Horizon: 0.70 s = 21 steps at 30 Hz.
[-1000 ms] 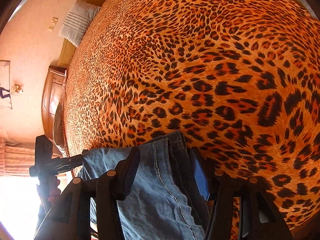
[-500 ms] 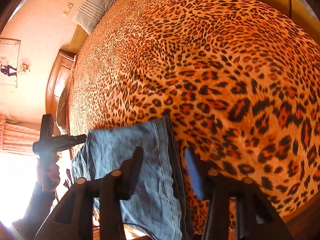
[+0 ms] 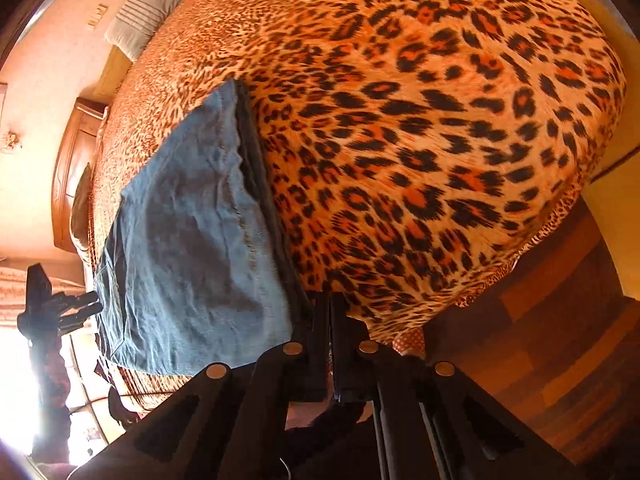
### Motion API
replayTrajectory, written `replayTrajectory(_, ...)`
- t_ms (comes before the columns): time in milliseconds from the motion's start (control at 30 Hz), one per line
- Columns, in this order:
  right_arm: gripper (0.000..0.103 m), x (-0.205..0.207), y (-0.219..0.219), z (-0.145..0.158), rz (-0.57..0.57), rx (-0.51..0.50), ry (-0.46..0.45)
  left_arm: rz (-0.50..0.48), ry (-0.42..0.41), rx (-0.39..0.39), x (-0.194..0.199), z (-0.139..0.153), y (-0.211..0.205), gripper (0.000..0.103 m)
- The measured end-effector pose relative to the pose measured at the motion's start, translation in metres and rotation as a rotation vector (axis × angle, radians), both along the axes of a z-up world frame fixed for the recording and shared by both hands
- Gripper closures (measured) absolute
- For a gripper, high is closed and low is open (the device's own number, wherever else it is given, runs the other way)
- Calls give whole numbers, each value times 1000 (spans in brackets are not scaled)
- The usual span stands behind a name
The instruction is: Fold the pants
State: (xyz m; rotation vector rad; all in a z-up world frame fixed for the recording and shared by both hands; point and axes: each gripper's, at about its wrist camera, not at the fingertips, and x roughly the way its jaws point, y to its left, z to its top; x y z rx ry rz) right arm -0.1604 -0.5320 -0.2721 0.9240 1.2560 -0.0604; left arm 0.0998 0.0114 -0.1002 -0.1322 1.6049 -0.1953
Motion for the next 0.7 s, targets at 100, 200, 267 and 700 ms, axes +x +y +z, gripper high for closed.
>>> replayTrajectory(100, 97, -6, -3, 10, -65, 68, -77, 148, -21, -45, -20, 17, 70, 56)
replayTrajectory(200, 76, -9, -3, 16, -144, 95, -81, 298, -42, -116, -46, 29, 134, 44)
replayTrajectory(267, 64, -15, -5, 16, -211, 133, -94, 360, -44, -156, -62, 23, 156, 44)
replayTrajectory(700, 86, 1, 18, 13, -134, -7, 13, 514, 57, -233, -54, -57, 174, 79)
